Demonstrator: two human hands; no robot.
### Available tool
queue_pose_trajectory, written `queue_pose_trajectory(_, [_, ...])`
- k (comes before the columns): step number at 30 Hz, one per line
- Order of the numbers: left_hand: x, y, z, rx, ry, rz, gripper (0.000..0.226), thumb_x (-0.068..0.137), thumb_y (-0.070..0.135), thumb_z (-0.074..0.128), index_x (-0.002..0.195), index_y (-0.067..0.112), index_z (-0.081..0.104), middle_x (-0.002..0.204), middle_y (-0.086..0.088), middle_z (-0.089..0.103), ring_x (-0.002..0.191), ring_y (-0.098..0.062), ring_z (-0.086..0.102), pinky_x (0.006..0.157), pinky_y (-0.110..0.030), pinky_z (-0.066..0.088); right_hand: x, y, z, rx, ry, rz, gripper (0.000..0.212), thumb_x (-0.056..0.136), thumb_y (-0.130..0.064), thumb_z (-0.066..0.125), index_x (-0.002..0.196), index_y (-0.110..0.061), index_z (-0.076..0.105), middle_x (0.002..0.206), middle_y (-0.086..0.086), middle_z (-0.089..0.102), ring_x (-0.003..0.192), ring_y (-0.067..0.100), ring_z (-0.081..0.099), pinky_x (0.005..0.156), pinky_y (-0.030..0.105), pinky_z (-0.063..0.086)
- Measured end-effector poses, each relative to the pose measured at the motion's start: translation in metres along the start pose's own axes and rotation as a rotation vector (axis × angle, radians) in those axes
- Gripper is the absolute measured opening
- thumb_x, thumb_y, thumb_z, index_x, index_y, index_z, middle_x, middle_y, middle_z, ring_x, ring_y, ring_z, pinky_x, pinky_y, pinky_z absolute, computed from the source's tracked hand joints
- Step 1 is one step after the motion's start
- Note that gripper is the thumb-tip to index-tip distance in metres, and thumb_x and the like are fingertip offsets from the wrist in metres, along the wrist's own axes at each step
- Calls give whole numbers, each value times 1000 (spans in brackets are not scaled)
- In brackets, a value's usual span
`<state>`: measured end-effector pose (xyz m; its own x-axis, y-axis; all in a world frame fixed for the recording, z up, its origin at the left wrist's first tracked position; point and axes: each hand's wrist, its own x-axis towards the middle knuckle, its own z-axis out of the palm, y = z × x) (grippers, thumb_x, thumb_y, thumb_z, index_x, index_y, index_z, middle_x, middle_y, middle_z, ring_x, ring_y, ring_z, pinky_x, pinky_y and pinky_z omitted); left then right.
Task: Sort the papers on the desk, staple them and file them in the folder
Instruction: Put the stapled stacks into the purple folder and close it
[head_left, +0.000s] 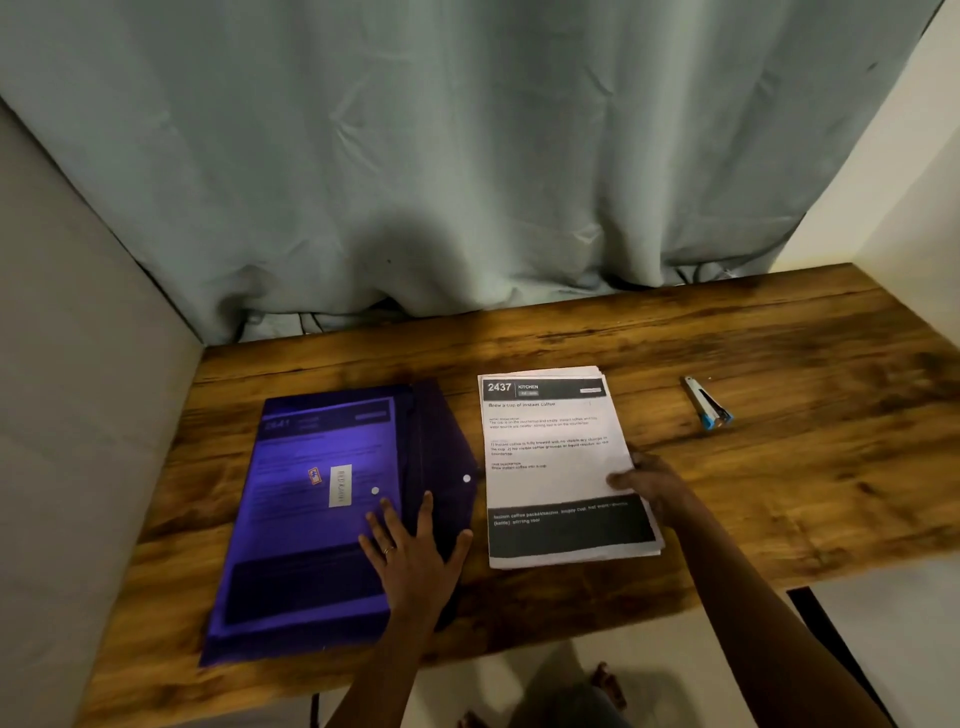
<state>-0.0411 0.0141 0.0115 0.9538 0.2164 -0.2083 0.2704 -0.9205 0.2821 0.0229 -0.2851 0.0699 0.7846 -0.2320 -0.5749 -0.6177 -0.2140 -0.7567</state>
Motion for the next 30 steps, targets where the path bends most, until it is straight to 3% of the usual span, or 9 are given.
queue_pose_trajectory(2, [0, 0, 0, -8, -4, 1, 117, 54, 93, -15, 150, 35, 19, 157, -22, 0, 144, -43, -7, 112, -54, -9, -4, -4, -4, 95, 30, -4, 21, 81, -3, 68, 95, -16, 58, 99, 6, 62, 101, 29, 58, 89, 45, 49])
queue_pose_trajectory(5, [0, -1, -2, -25, -2, 2, 108, 59, 89, 4, 150, 34, 20, 157, -22, 1, 144, -43, -7, 113, -55, -7, -6, -10, -17, 172, 10, -3, 22, 83, -5, 65, 103, -12, 60, 109, 12, 64, 105, 30, 59, 94, 48, 48])
queue_pose_trajectory(10, [0, 0, -5, -16, -12, -1, 110, 55, 87, 2, 150, 34, 17, 157, -22, -1, 144, -42, -8, 114, -54, -6, -8, -23, -12, 329, 7, -47, 22, 86, -3, 63, 106, -9, 59, 112, 12, 65, 90, 21, 63, 68, 32, 51])
queue_pose_trajectory(14, [1, -1, -7, -18, -29, -1, 110, 54, 87, 3, 150, 36, 15, 157, -21, -2, 144, -41, -9, 115, -54, -5, -10, -27, 21, 343, 56, -85, 19, 84, 0, 64, 97, -12, 57, 105, 6, 63, 102, 26, 58, 87, 42, 49])
queue_pose_trajectory(17, [0, -3, -8, -15, -33, 10, 110, 53, 87, 2, 150, 36, 15, 157, -21, -2, 144, -41, -9, 114, -54, -4, -6, -24, 37, 309, 73, -93, 31, 85, -1, 64, 115, -4, 57, 116, 11, 61, 112, 30, 56, 91, 45, 47])
queue_pose_trajectory(21, [1, -4, -8, -5, -42, 24, 112, 52, 88, 3, 151, 36, 12, 157, -21, -4, 144, -41, -10, 115, -54, -5, 3, -15, 52, 199, 111, -77, 37, 85, 1, 64, 121, -1, 56, 124, 13, 58, 116, 34, 53, 99, 48, 46])
queue_pose_trajectory(25, [1, -5, -7, -9, -35, 22, 110, 53, 88, 3, 151, 37, 12, 157, -21, -3, 144, -41, -9, 115, -54, -4, 12, -11, 63, -126, 236, -107, 43, 84, -10, 68, 123, -3, 53, 125, 15, 57, 114, 33, 55, 97, 45, 48])
queue_pose_trajectory(30, [1, -5, -7, -19, -30, 27, 110, 54, 88, 4, 151, 37, 13, 157, -21, -3, 144, -41, -9, 115, -53, -4, 19, -20, 74, -462, 327, -135, 74, 77, -32, 76, 136, -8, 39, 138, 14, 43, 126, 32, 43, 103, 41, 40])
